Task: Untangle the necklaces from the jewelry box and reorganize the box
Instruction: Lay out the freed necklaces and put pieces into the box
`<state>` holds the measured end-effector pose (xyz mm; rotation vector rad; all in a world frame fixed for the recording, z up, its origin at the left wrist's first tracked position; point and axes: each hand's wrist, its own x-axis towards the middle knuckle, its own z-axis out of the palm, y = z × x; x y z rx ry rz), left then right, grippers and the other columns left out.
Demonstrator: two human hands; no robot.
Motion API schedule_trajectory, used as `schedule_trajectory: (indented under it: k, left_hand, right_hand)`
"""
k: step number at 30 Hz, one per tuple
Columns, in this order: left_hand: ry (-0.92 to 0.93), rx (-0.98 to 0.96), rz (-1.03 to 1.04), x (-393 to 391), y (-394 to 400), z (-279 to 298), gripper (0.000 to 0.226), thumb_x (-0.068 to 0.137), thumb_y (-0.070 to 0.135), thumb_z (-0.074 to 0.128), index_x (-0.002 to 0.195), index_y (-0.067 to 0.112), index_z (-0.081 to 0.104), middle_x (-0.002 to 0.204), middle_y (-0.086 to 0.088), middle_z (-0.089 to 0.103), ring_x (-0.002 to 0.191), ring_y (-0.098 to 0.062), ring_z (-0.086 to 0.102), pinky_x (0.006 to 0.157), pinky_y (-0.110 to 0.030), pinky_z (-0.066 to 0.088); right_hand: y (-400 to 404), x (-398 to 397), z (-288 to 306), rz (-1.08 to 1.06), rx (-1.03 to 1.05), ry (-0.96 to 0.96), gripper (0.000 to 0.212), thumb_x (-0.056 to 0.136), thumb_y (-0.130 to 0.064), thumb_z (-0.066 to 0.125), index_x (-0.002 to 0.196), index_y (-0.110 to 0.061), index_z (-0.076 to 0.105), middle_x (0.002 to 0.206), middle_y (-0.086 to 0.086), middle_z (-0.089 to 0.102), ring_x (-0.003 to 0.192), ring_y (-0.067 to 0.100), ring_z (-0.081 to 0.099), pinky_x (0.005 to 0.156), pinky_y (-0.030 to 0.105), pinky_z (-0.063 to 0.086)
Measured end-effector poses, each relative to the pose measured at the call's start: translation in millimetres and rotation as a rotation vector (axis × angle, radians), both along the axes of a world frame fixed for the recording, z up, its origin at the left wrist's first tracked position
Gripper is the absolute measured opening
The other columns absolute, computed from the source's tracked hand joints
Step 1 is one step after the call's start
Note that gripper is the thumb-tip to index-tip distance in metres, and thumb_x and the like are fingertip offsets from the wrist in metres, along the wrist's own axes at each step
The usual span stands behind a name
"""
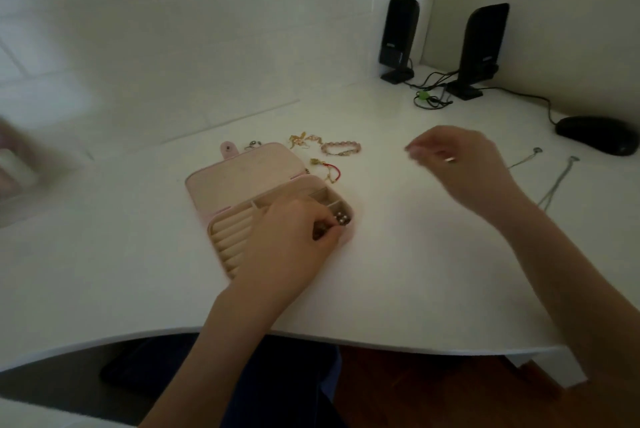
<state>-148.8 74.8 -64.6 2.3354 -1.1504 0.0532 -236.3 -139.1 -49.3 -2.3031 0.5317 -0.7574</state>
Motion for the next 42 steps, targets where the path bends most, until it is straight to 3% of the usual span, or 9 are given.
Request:
schedule_trajectory:
  k: [8,16,20,22,25,28,32,39,42]
  left_hand:
    - [-0.116,-0.227,-0.153,-17,-60,-1,0.013,0.082,0.026,0.06,0.085,0.02,0.071,0.092,0.004,0.069,0.094,-0.02,0.059,0.088,-0.039,0.044]
    - [-0.113,-0.051,-0.362,-26,-145,-14,0.02,0.092,0.021,0.054,0.106,0.017,0.067,0.11,0.0,0.065,0.106,-0.018,0.056,0.096,-0.029,0.034]
    - [0.107,-0.165,-0.351,-25,-159,-22,0.034,0.094,0.022,0.055,0.126,0.014,0.055,0.122,-0.002,0.061,0.115,-0.017,0.054,0.097,-0.024,0.035]
    - [0.265,-0.243,-0.315,-24,-162,-22,0.042,0.097,0.026,0.05,0.137,0.015,0.043,0.13,-0.003,0.056,0.122,-0.016,0.05,0.098,-0.021,0.034]
    - [0.492,-0.28,-0.286,-20,-164,-20,0.052,0.1,0.03,0.041,0.147,0.016,0.024,0.141,-0.003,0.048,0.129,-0.014,0.045,0.097,-0.015,0.03]
    - [0.693,-0.365,-0.304,-18,-160,-16,0.041,0.102,0.029,0.038,0.14,0.012,0.035,0.105,0.001,0.066,0.099,-0.016,0.061,0.082,-0.02,0.044]
    - [0.509,-0.46,-0.227,-12,-124,-9,0.027,0.102,0.025,0.035,0.103,0.015,0.06,0.066,0.006,0.046,0.059,-0.01,0.048,0.063,-0.03,0.048]
    - [0.391,-0.474,-0.032,15,-23,18,0.03,0.099,0.024,0.042,0.075,0.024,0.061,0.053,0.01,0.046,0.05,-0.003,0.043,0.051,-0.015,0.038]
    - [0.476,-0.453,-0.008,23,6,23,0.027,0.096,0.025,0.048,0.073,0.021,0.061,0.053,0.009,0.051,0.056,-0.009,0.048,0.063,-0.028,0.043]
  right_hand:
    - [-125,-46,-25,-0.494,-0.146,0.439,0.039,0.101,-0.007,0.036,0.14,-0.001,0.043,0.144,0.022,0.042,0.129,0.037,0.042,0.108,0.035,0.027]
    - [-142,-30,-40,-0.721,-0.215,0.521,0.029,0.093,0.005,0.044,0.113,-0.001,0.064,0.108,0.022,0.06,0.096,0.037,0.059,0.078,0.039,0.047]
    - [-134,-31,-41,-0.564,-0.189,0.27,0.027,0.093,0.0,0.051,0.112,-0.011,0.066,0.11,0.015,0.064,0.094,0.025,0.061,0.081,0.03,0.047]
    - [-119,-26,-34,-0.314,0.084,0.03,0.023,0.09,0.0,0.058,0.105,-0.013,0.068,0.099,0.011,0.068,0.08,0.017,0.068,0.074,0.017,0.052]
    - [-82,-18,-13,0.134,0.556,-0.224,0.023,0.086,0.004,0.062,0.105,-0.008,0.068,0.09,0.01,0.069,0.085,0.022,0.072,0.077,0.021,0.056]
    - [-57,-7,8,0.318,0.739,-0.335,0.023,0.084,0.001,0.061,0.105,-0.007,0.066,0.087,0.006,0.067,0.088,0.022,0.07,0.079,0.026,0.057]
    - [-44,8,24,0.4,1.021,-0.521,0.018,0.091,0.0,0.052,0.102,-0.011,0.063,0.079,0.0,0.065,0.075,0.011,0.069,0.07,0.025,0.057]
    - [-6,45,22,0.472,1.127,-0.476,0.013,0.091,0.0,0.054,0.097,-0.01,0.061,0.08,0.002,0.062,0.061,0.007,0.061,0.061,0.019,0.055]
    - [18,56,29,0.526,1.027,-0.412,0.012,0.091,0.001,0.055,0.095,-0.009,0.061,0.08,0.003,0.061,0.061,0.009,0.063,0.061,0.022,0.056]
